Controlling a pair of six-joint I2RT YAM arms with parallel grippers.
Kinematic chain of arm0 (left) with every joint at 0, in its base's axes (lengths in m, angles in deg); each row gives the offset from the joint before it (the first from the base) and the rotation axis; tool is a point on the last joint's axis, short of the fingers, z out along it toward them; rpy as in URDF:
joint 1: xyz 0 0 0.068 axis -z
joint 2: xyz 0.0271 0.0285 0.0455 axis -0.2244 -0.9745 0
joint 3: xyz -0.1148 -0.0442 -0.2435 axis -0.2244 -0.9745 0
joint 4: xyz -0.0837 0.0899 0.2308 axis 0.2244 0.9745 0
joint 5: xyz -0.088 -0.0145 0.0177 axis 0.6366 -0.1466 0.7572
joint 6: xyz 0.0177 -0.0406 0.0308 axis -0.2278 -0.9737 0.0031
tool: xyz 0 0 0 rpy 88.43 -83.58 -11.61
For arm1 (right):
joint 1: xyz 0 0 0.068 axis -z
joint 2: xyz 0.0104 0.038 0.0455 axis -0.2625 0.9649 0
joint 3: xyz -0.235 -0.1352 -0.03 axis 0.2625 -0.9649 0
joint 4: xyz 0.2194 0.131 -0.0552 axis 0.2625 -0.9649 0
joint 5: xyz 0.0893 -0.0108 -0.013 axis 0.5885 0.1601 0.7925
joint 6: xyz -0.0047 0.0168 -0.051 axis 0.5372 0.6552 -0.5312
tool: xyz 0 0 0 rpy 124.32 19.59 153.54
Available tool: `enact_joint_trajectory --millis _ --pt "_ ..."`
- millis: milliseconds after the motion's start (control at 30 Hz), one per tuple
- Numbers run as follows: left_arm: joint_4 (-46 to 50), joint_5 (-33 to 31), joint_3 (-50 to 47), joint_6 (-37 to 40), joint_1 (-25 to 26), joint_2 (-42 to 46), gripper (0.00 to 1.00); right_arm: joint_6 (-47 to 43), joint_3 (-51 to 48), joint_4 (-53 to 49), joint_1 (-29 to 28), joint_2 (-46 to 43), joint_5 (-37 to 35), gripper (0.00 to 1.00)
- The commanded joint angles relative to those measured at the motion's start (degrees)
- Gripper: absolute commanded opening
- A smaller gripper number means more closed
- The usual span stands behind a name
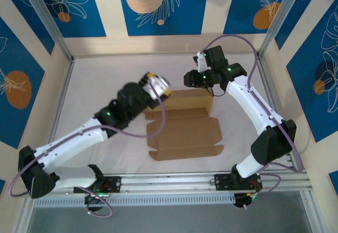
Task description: Fold the paper box
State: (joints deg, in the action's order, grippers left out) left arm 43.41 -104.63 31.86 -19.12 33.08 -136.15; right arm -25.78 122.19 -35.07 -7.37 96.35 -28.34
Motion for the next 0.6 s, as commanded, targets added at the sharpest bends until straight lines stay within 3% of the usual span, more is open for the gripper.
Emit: enact_joint_trajectory --millis 0,100,267,433,567 --pt "24.07 11.5 6.83 -28.66 -6.92 -2.86 0.62 -3.3 1.14 -4.91 -0.81 0.26 -7.51 0.46" --pt "28.49 17.68 8.52 -34.32 -10.45 -4.23 0.63 -3.24 -2.1 -3.43 0.54 -1.91 -10.25 0.51" --pt "28.45 21.87 8.49 -39.71 -15.43 -4.93 0.65 -2.91 -8.1 -1.53 3.51 -4.94 -18.01 0.55" --pt "28.99 24.87 7.95 -40.47 -17.62 -7.27 0.65 -1.9 -15.29 3.52 8.15 -7.87 -13.71 0.57" --pt "27.48 26.48 5.99 -41.1 -18.16 -7.67 0.65 -0.68 -18.39 6.36 10.63 -7.96 -5.67 0.59"
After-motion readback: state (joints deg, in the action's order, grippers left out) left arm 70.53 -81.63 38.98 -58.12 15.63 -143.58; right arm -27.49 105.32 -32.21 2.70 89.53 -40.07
